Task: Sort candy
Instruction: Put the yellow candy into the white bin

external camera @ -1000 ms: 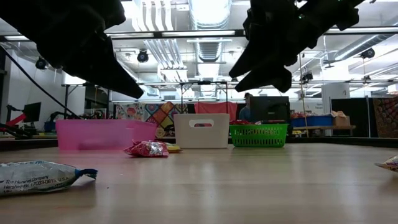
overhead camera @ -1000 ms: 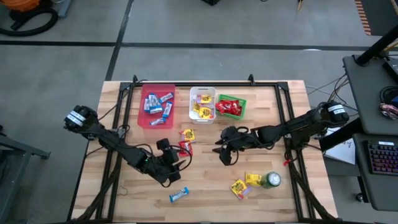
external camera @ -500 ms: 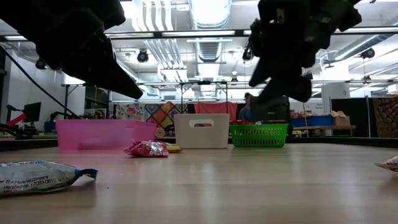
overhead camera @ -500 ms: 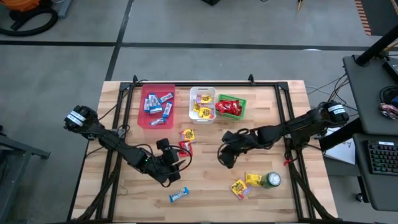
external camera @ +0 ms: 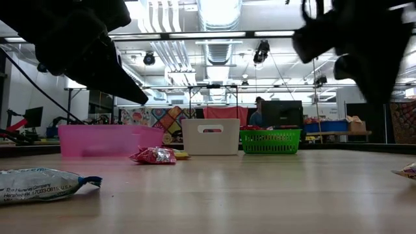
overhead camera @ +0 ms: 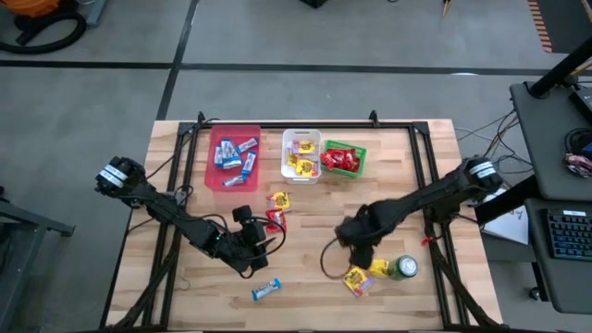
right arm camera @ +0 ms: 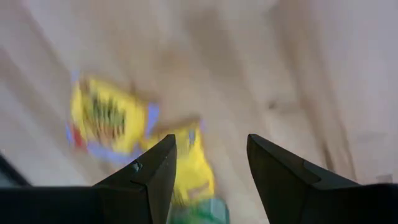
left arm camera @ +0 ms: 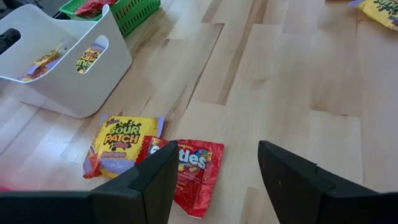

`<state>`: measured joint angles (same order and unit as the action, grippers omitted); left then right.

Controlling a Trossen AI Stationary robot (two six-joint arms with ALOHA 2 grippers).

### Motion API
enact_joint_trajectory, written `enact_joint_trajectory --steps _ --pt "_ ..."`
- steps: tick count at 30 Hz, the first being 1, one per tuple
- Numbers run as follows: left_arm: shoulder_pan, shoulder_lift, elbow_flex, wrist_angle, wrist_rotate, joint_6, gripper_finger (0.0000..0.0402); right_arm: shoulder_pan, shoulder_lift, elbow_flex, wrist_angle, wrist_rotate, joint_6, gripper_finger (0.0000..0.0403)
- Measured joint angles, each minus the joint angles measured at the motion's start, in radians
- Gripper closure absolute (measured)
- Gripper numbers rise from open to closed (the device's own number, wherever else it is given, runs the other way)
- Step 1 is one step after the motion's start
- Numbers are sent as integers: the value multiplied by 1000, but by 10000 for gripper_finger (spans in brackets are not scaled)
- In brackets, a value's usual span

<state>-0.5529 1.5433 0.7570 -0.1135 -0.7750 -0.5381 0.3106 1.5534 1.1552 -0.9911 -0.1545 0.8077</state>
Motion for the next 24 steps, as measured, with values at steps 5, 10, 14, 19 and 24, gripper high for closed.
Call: enact_joint_trajectory --steps 5,10,14,19,24 --pt "0 0 0 0 0 4 198 80 119 69 -100 -81 -187 216" --pt "0 0 0 -1 0 6 198 153 203 79 -103 -164 -275 216" --pt "0 0 0 -2 0 6 198 172 230 79 -100 -146 -265 216" --pt "0 0 0 -2 0 21 198 169 238 75 -93 -51 -246 234" --pt "0 0 0 -2 0 24 198 165 238 67 -47 -21 -241 269"
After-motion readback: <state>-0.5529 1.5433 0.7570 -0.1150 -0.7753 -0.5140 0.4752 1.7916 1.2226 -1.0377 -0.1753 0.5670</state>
